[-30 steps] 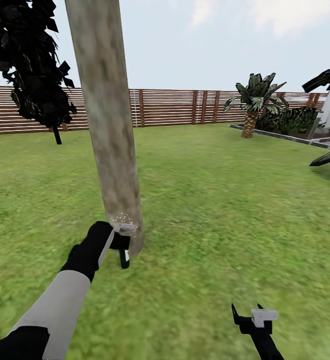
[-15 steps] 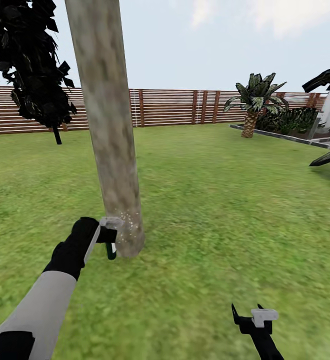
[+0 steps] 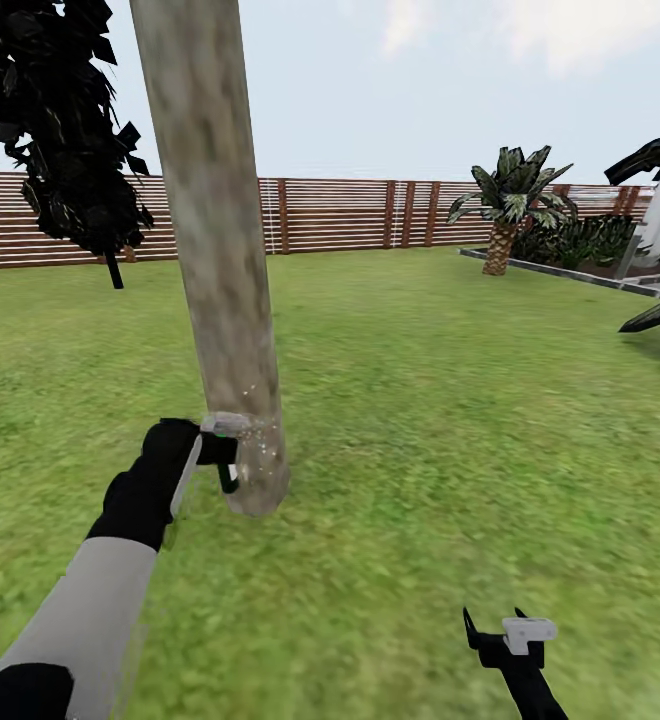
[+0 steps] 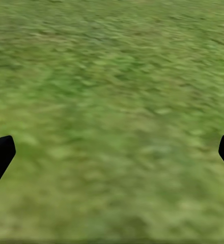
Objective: In the garden, pick up the pesticide atomizer on the floor and spray pesticide onto both trees until each tree trunk is fully covered.
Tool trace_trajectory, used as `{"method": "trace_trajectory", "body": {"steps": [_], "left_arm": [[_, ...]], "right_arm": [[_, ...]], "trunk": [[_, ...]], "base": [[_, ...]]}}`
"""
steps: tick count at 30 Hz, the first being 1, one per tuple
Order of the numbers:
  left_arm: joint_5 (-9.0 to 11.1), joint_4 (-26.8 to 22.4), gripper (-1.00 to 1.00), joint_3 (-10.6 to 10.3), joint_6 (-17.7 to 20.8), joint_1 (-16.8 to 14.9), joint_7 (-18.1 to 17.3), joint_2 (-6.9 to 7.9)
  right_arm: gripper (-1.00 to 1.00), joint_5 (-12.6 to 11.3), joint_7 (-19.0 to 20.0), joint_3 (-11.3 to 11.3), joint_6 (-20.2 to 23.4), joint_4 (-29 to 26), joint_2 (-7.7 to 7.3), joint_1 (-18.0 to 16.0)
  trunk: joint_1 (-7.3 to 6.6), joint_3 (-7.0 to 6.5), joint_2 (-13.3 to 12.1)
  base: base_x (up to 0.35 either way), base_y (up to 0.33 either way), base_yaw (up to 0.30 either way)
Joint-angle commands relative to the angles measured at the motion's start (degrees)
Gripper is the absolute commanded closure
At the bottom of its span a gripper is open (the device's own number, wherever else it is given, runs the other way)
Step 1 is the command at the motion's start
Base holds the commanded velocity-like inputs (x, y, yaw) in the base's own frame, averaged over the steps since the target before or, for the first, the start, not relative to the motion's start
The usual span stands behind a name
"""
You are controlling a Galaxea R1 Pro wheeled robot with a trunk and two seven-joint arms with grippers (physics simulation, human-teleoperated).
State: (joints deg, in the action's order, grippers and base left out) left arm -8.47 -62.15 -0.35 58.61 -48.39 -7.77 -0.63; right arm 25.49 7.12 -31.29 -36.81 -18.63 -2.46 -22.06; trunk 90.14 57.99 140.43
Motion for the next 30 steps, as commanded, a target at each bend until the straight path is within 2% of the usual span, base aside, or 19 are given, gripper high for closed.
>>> {"method": "trace_trajectory", "body": {"steps": [1,2,4,7,9,11,13,15,19,25,26,28,30], "left_arm": [[0.5,-0.1,1.0,0.0,0.1,0.0,-0.1,1.1],[0.6,-0.1,1.0,0.1,0.1,0.1,-0.1,2.13],[0.6,-0.1,1.0,0.1,0.2,0.1,-0.1,2.8],[0.7,-0.2,1.0,-0.2,0.2,0.0,-0.1,2.46],[0.7,-0.2,1.0,-0.4,0.2,-0.2,-0.1,1.3],[0.4,-0.2,1.0,-0.6,0.2,-0.8,-0.1,-1.83],[0.3,-0.2,1.0,-0.6,0.2,-1.0,-0.1,-3.56],[0.2,-0.4,1.0,-0.6,0.2,-1.1,-0.1,-4.14],[0.3,-3.2,1.0,-0.2,0.3,-1.1,-0.1,-2.78],[0.6,-3.9,1.0,0.1,0.4,-1.0,-0.1,3.03],[0.6,-3.9,1.0,0.2,0.4,-1.0,-0.1,3.53],[0.7,-3.9,1.0,0.2,0.4,-0.9,-0.1,3.85],[0.8,-3.8,1.0,-0.1,0.4,-0.5,-0.1,2.92]], "right_arm": [[-1.0,0.0,0.0,0.0,0.0,0.0,0.0,0.0],[-1.0,0.0,0.0,0.0,0.0,0.0,0.0,0.0],[-1.0,0.0,0.0,0.0,0.0,0.0,0.0,0.0],[-1.0,0.0,0.0,0.0,0.0,0.0,0.0,0.0],[-1.0,0.0,0.0,0.0,0.0,0.0,0.0,0.0],[-1.0,0.0,0.0,0.0,0.0,0.0,0.0,0.0],[-1.0,0.0,0.0,0.0,0.0,0.0,0.0,0.0],[-1.0,0.0,0.0,0.0,0.0,0.0,0.0,0.0],[-1.0,0.0,0.0,0.0,0.0,0.0,0.0,0.0],[-1.0,-0.1,0.0,0.0,0.0,0.0,0.0,0.0],[-1.0,-0.1,0.0,0.0,0.0,0.0,0.0,0.0],[-1.0,-0.1,0.0,0.0,0.0,0.0,0.0,0.0],[-1.0,-0.1,0.0,0.0,0.0,0.0,0.0,0.0]], "trunk": [[0.0,0.0,0.0],[0.0,0.0,0.0],[0.0,0.0,0.0],[0.0,0.0,0.0],[0.0,0.0,0.0],[0.0,0.0,0.0],[0.0,0.0,0.0],[0.0,0.0,0.0],[0.0,0.0,0.0],[0.0,0.0,0.0],[0.0,0.0,0.0],[0.0,0.0,0.0],[0.0,0.0,0.0]], "base": [[0.0,0.0,0.0],[0.0,0.0,0.0],[0.0,0.0,0.0],[0.0,0.0,0.0],[0.0,0.0,0.0],[0.0,0.0,0.0],[0.0,0.0,0.0],[0.0,0.0,0.0],[0.0,0.0,0.0],[0.0,0.0,0.0],[0.0,0.0,0.0],[0.0,0.0,0.0],[0.0,0.0,0.0]]}}
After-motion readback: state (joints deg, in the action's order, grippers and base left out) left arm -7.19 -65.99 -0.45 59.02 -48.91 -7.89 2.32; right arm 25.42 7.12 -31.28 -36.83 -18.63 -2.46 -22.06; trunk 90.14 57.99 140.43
